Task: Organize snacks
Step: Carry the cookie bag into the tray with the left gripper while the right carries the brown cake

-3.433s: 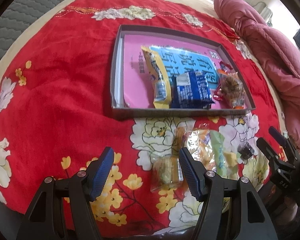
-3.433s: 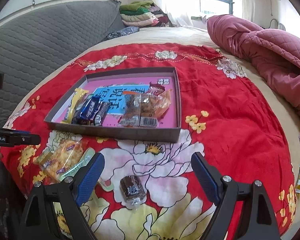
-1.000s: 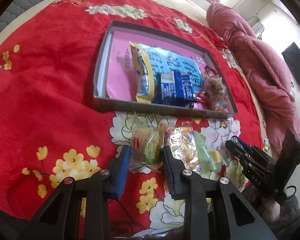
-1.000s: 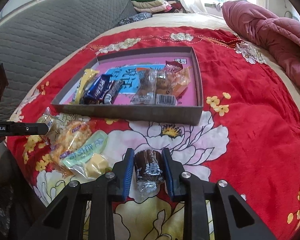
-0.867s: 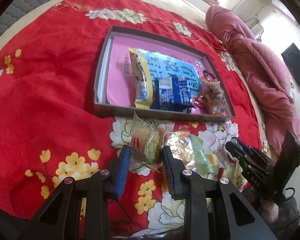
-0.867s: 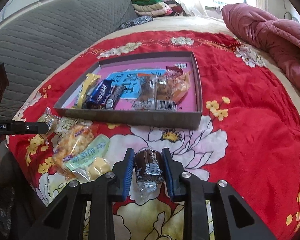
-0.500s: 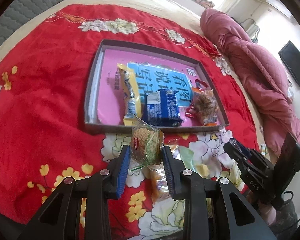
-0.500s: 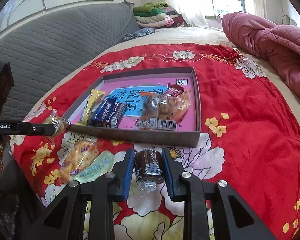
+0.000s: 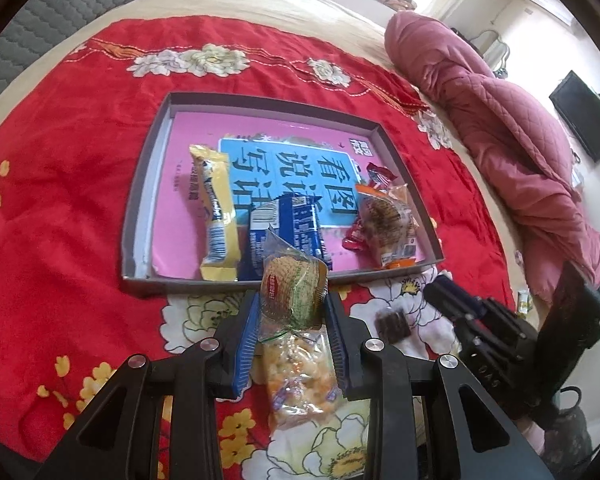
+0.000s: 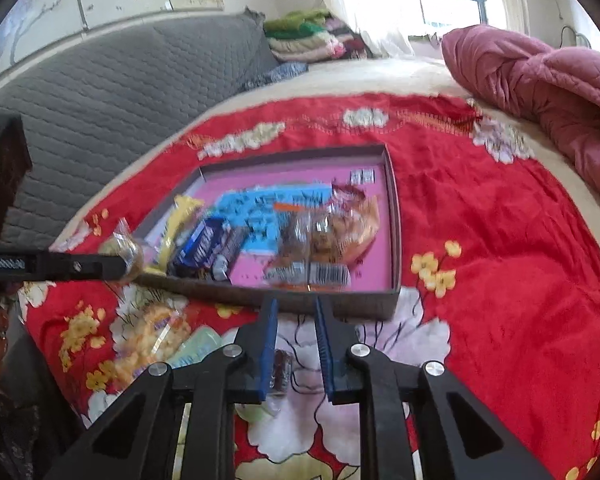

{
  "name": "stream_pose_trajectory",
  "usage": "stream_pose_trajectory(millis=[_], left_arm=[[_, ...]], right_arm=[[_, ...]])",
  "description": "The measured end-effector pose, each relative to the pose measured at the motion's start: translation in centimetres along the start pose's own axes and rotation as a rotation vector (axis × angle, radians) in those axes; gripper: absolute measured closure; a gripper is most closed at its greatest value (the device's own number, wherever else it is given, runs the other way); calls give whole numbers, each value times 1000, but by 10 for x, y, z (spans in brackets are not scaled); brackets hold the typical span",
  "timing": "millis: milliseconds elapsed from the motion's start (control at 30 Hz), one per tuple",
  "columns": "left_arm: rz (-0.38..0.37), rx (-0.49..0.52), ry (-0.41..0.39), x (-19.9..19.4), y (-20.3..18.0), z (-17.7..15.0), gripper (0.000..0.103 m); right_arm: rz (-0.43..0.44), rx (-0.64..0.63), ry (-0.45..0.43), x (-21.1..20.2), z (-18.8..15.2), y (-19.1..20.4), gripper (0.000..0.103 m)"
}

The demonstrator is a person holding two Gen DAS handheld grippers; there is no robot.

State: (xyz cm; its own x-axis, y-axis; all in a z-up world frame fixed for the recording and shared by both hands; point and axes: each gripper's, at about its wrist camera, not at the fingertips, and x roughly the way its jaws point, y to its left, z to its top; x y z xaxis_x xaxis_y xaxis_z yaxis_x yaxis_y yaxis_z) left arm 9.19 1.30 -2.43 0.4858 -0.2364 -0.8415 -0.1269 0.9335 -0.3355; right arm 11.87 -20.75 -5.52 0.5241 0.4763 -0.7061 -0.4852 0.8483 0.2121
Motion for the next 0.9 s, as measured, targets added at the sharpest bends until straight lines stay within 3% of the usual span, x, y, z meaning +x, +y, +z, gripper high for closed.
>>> stream_pose_trajectory(millis=[367, 533, 900], left_arm=[[-12, 1, 16, 6, -1, -1, 69], [-16, 5, 12, 7, -3, 1, 69], [-27, 8, 9, 10, -8, 6, 69]], right_arm=[[70, 51, 105, 15, -14, -8, 82], [83, 25, 137, 21, -18, 1, 71], [84, 4, 169, 30, -24, 6, 73]])
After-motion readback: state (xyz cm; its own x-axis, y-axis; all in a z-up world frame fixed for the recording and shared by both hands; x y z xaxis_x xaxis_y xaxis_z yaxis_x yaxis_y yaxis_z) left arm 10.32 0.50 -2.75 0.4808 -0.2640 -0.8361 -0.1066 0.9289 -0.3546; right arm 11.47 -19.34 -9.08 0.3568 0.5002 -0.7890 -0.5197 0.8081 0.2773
